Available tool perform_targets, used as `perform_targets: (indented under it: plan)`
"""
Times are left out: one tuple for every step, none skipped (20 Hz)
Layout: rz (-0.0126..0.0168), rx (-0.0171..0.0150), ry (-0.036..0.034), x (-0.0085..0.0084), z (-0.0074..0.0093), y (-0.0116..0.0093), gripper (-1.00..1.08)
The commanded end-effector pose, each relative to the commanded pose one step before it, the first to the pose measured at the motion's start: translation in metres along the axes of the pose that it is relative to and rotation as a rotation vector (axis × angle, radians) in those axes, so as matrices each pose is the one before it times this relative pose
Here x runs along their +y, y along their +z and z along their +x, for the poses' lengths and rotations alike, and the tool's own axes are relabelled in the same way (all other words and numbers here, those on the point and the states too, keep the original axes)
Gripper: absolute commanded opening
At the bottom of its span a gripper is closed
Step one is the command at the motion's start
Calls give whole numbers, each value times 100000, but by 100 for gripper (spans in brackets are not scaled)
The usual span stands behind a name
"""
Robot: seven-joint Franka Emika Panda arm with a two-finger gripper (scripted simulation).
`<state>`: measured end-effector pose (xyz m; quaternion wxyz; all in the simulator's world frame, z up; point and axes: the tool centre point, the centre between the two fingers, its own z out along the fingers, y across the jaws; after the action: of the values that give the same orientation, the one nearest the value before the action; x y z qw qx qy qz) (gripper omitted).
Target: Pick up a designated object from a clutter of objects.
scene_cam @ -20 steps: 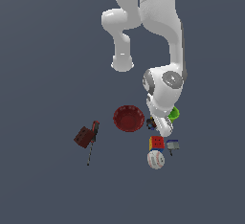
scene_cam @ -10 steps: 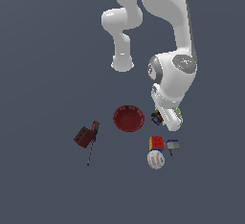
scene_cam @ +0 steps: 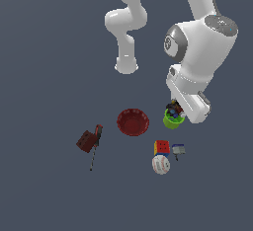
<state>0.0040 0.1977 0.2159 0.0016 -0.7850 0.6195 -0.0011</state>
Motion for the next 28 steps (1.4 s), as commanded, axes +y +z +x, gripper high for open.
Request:
perform_targets:
  plan:
    - [28,13,20,-304,-424,-2716,-100]
    - [-48,4,6,-143,-167,-1010,-100]
    - [0,0,0,-133,-169,-1034,-100]
    - [-48,3,7,-148,-166,-1001,-100]
    - [0,0,0,-137,-169,-1025,-100]
    - [0,0,0,-140,-169,-1020,-100]
    - [-68,3,12,-163,-162,-975,-100]
    - [0,0,0,-145,-168,-1010,-100]
    - [0,0,0,-148,-168,-1004,-100]
    - [-67,1,15,-170,-154,-931,-100]
    - [0,0,0,-143,-154,-915,-100]
    - [0,0,0,-137,-145,-859,-100]
    - [0,0,0,-132,-136,-803,-100]
    - [-66,-1,19,-152,-116,-709,-100]
    - [0,0,0,-121,-119,-695,-100]
    - [0,0,0,-116,-111,-641,-100]
    - [-47,-1,15,-129,-93,-561,-100]
    - [0,0,0,-104,-94,-538,-100]
    - [0,0,0,-96,-85,-487,-100]
    - [0,0,0,-88,-77,-437,-100]
    - [0,0,0,-81,-69,-389,-100]
    - [0,0,0,-74,-61,-342,-100]
    - [0,0,0,-67,-53,-297,-100]
    - [-47,0,14,-81,-37,-226,-100]
    - [0,0,0,-54,-39,-213,-100]
    - [0,0,0,-47,-32,-173,-100]
    - [0,0,0,-41,-25,-136,-100]
    - [0,0,0,-33,-19,-101,-100]
